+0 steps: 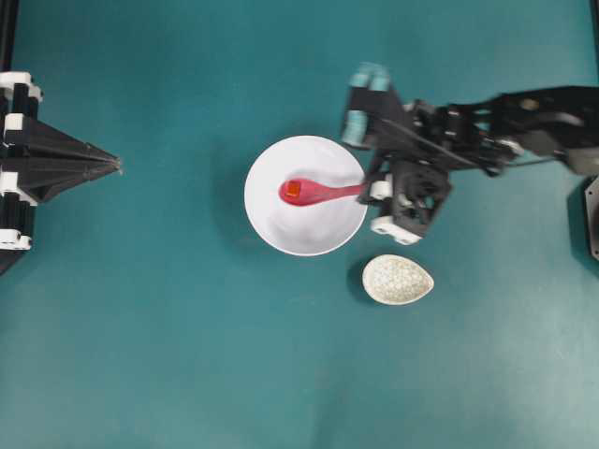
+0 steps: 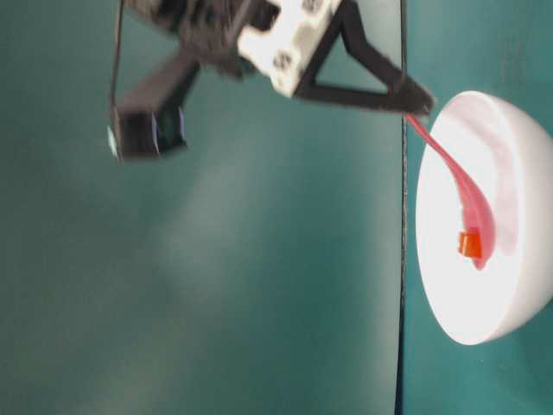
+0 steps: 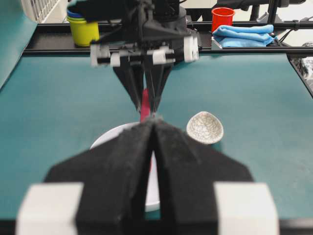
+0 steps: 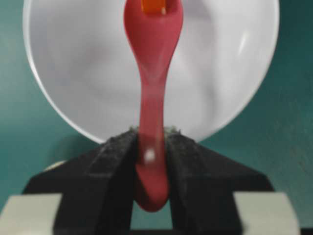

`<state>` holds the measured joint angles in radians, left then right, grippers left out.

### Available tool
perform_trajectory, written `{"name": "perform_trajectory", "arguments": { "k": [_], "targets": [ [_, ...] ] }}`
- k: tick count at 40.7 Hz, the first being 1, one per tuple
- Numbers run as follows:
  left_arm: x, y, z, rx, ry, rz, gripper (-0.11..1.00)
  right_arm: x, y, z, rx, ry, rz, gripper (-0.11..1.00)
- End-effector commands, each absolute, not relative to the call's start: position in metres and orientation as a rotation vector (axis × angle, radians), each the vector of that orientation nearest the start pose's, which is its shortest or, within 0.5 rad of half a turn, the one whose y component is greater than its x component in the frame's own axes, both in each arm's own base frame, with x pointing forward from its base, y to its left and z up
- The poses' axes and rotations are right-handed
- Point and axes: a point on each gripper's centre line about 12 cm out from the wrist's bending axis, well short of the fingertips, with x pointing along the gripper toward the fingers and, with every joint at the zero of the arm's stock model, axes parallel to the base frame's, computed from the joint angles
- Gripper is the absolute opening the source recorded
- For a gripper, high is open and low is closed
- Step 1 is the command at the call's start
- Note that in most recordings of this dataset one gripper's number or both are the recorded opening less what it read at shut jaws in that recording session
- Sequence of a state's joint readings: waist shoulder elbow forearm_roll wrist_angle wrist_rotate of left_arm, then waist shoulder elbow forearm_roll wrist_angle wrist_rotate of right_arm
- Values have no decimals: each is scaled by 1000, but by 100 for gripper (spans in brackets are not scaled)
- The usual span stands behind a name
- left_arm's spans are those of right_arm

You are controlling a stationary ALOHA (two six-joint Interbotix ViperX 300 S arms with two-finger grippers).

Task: Grip the spoon and scoop the red block from the bowl with right arm.
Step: 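Raise the spoon with the red cube out of the bowl, right gripper, then hold the loaded spoon steady above the bowl with the right gripper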

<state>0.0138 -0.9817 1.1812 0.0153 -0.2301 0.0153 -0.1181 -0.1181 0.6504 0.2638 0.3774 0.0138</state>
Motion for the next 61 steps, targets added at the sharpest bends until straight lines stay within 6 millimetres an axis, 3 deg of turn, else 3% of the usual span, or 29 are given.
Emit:
{"name": "perform_trajectory", "arguments": {
  "k": [1,10,19,29,61],
  "targets": [
    [198,3,299,32,-57,12,0,342,-30,207,323,749,-141,23],
    [199,3,298,23,-55,13,0,315,-28,231,314,619,-141,23],
    [199,3,297,21,-41,12,0,307,-26,281,304,520,-110,23],
    [198,3,293,14,-3,12,0,305,-21,314,301,546,-73,23],
    [198,-2,304,15,-63,-13,0,310,-22,316,301,544,-74,23]
  ]
}}
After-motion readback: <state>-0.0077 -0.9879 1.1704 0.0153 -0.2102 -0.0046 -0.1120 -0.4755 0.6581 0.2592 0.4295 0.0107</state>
